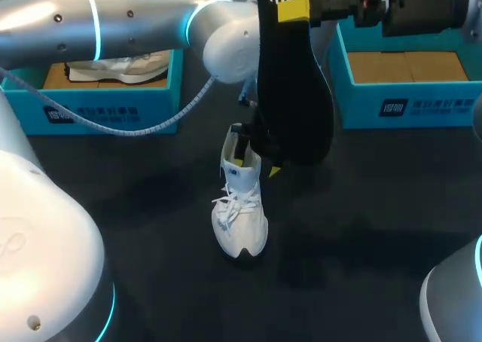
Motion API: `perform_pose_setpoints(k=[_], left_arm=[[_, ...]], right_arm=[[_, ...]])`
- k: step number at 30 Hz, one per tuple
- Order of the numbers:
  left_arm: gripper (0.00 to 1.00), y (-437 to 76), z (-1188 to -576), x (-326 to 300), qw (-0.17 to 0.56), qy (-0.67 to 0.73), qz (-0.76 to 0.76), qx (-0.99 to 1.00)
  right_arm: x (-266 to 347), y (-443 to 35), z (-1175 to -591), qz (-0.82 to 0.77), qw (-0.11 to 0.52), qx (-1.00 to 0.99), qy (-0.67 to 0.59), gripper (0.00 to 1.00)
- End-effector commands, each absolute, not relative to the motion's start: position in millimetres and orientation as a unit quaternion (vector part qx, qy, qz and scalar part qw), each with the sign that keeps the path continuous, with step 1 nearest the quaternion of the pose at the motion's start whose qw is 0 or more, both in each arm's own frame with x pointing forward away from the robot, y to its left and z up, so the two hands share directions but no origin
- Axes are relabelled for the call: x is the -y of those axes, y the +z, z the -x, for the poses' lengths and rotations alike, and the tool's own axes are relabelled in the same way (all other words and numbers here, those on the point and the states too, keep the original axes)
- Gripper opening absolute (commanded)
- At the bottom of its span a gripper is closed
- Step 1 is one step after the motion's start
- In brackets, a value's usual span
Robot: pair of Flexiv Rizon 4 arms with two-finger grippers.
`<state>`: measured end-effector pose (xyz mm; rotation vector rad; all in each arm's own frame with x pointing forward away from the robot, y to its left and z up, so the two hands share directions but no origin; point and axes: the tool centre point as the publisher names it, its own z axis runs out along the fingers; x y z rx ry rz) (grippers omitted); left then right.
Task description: Take the shoe out of the shoebox, open the shoe tongue, remove and reinsert the insole, then place the shoe into the shoebox
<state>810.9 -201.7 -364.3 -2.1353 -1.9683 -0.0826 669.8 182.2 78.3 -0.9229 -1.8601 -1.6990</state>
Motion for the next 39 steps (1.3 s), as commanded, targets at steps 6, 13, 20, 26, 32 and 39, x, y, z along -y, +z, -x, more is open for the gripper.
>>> perform_pose_setpoints(k=[6,13,20,26,32,39], left_arm=[[1.0,-321,-837,191,0.065,0.005,0.72,0.691],[1.0,-283,-845,183,0.004,0.05,0.72,0.692],[1.0,-251,-843,167,-0.064,0.126,0.733,0.665],[1.0,-242,-841,158,-0.075,0.112,0.747,0.651],[1.0,-242,-841,158,-0.075,0.112,0.747,0.651],[1.0,-242,-841,158,-0.075,0.112,0.747,0.651]], right_arm=[[-186,78,-672,0.335,0.227,0.676,-0.616,0.0],[-186,78,-672,0.335,0.227,0.676,-0.616,0.0],[-186,78,-672,0.335,0.227,0.676,-0.616,0.0],[-186,78,-672,0.335,0.227,0.676,-0.616,0.0],[-186,78,-672,0.335,0.227,0.676,-0.616,0.0],[-186,78,-672,0.335,0.227,0.676,-0.616,0.0]])
